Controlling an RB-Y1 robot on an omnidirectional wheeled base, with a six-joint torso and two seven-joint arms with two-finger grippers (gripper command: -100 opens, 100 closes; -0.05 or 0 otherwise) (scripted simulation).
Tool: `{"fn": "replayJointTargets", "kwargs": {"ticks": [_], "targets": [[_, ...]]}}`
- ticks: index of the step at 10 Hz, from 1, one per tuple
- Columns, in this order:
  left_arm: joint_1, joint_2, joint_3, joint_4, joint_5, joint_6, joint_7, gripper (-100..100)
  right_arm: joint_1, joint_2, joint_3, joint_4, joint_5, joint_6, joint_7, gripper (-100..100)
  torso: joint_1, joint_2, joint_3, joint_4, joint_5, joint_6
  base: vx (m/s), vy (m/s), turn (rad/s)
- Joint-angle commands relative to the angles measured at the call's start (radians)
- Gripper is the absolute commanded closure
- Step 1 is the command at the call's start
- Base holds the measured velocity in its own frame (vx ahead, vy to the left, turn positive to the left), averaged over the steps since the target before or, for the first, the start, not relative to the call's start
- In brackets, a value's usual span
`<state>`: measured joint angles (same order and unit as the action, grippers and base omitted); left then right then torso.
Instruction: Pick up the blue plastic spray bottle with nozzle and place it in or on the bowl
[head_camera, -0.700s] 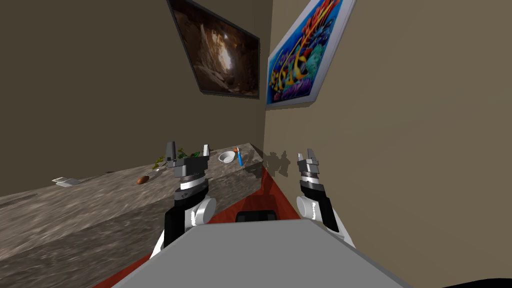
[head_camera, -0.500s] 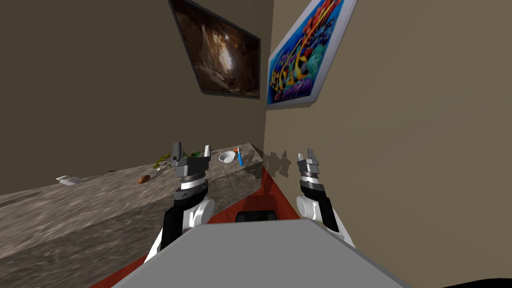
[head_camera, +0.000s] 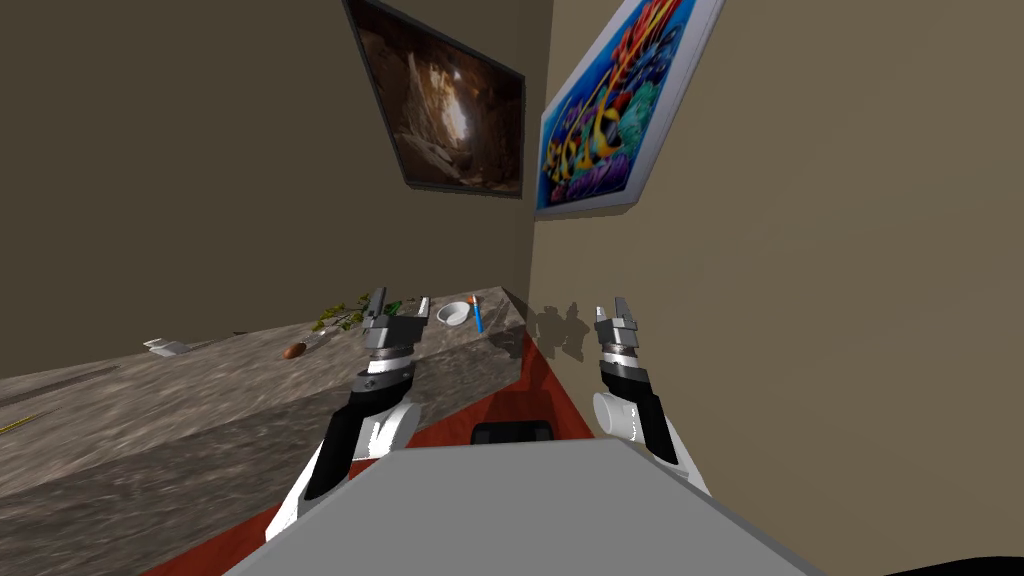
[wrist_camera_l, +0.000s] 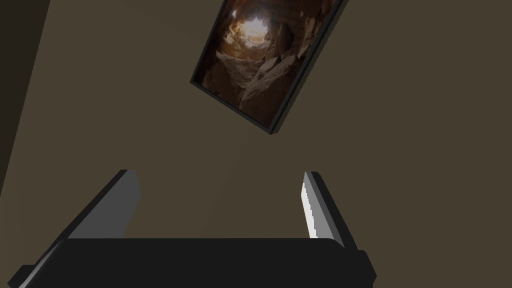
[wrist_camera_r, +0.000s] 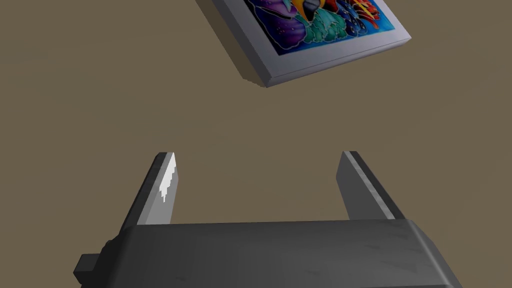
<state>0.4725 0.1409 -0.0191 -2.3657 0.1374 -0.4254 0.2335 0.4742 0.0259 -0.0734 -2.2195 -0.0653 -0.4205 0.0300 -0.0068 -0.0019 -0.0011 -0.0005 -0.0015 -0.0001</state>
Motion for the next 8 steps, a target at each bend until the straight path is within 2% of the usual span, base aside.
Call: {"fn": "replayJointTargets", "kwargs": {"ticks": [1,2,4,5,7,8], "targets": [[0.001,0.022,0.011,0.006,0.022,0.050,0.035,-100,0.000,0.000,0.000,0.000,0.000,0.000,0.000,0,0.000,0.000,0.000,0.000,0.000,0.000,0.018,-0.125,0.117],[0.001,0.022,0.011,0.006,0.022,0.059,0.035,-100,0.000,0.000,0.000,0.000,0.000,0.000,0.000,0,-0.001,0.000,0.000,0.000,0.000,0.000,0.016,-0.084,0.042],[0.004,0.042,0.027,0.018,0.054,0.119,0.082,-100,0.000,0.000,0.000,0.000,0.000,0.000,0.000,0,0.001,0.000,0.000,0.000,0.000,0.000,0.024,-0.096,0.097],[0.004,0.042,0.027,0.018,0.054,0.131,0.082,-100,0.000,0.000,0.000,0.000,0.000,0.000,0.000,0,0.000,0.000,0.000,0.000,0.000,0.000,0.011,-0.091,0.044],[0.006,0.056,0.046,0.031,0.089,0.195,0.133,-100,0.000,0.000,0.000,0.000,0.000,0.000,0.000,0,0.001,0.001,0.000,0.000,0.000,0.000,0.013,-0.103,0.099],[0.006,0.056,0.046,0.031,0.089,0.209,0.133,-100,0.000,0.000,0.000,0.000,0.000,0.000,0.000,0,-0.001,0.000,0.000,0.000,0.000,0.000,0.014,-0.086,0.060]]}}
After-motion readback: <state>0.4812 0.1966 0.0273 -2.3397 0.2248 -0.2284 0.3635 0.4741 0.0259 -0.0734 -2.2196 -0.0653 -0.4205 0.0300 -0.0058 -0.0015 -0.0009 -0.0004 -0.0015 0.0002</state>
